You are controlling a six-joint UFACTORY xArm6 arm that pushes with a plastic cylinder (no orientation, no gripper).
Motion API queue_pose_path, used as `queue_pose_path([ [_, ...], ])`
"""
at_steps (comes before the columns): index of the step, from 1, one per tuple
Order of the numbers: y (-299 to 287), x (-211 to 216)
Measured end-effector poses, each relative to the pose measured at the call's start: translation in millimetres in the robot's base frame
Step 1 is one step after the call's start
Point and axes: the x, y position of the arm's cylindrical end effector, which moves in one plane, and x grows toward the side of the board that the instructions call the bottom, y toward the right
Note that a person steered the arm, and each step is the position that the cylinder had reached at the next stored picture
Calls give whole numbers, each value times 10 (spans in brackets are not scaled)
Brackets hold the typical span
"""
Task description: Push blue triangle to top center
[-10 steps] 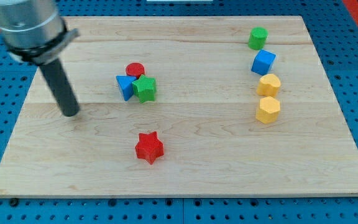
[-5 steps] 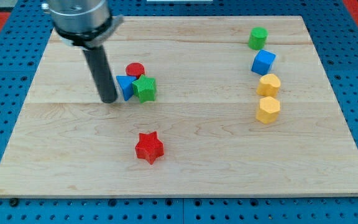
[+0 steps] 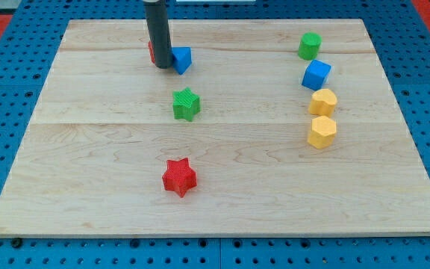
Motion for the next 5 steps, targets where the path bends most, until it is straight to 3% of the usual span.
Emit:
queue_pose_path([
  [5, 1160, -17],
])
